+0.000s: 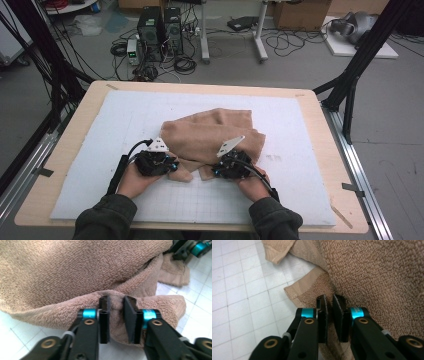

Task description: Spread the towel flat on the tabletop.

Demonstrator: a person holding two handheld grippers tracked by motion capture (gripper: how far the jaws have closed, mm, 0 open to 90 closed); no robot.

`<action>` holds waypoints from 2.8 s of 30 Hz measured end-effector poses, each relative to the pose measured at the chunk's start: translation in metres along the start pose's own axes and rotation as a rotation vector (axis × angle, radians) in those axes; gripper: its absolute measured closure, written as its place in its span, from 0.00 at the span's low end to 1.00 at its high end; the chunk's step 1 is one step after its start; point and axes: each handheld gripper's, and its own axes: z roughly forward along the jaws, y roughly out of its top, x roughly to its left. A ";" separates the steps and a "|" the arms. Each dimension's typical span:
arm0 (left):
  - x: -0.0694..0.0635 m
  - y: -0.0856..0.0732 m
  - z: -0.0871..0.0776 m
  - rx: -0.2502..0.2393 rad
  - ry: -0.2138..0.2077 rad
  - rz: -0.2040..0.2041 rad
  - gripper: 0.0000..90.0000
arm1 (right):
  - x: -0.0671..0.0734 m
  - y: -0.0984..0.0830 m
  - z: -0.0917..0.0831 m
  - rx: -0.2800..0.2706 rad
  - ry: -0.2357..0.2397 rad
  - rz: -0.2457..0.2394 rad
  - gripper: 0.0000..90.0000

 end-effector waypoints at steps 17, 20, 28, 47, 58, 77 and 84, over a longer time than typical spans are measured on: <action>0.022 -0.015 -0.061 -0.140 -0.005 -0.056 0.94 | -0.016 -0.039 -0.078 -0.102 0.013 0.042 0.95; 0.023 -0.017 -0.065 -0.145 -0.014 -0.057 0.94 | -0.018 -0.046 -0.090 -0.113 0.001 0.055 0.95; 0.022 -0.019 -0.061 -0.121 -0.036 -0.063 0.79 | -0.015 -0.058 -0.085 -0.073 0.050 0.053 0.92; 0.014 -0.019 -0.031 0.033 -0.087 0.015 0.67 | -0.009 -0.063 -0.054 -0.003 0.054 0.029 0.76; 0.017 -0.036 -0.027 0.046 -0.067 0.019 0.97 | -0.011 -0.069 -0.052 -0.043 0.075 0.036 0.97; -0.004 -0.039 -0.063 -0.035 -0.144 0.051 1.00 | 0.024 -0.078 -0.078 -0.097 0.134 -0.021 0.94; 0.014 -0.029 -0.049 -0.059 -0.108 0.010 0.67 | 0.003 -0.061 -0.090 -0.148 0.049 -0.001 0.64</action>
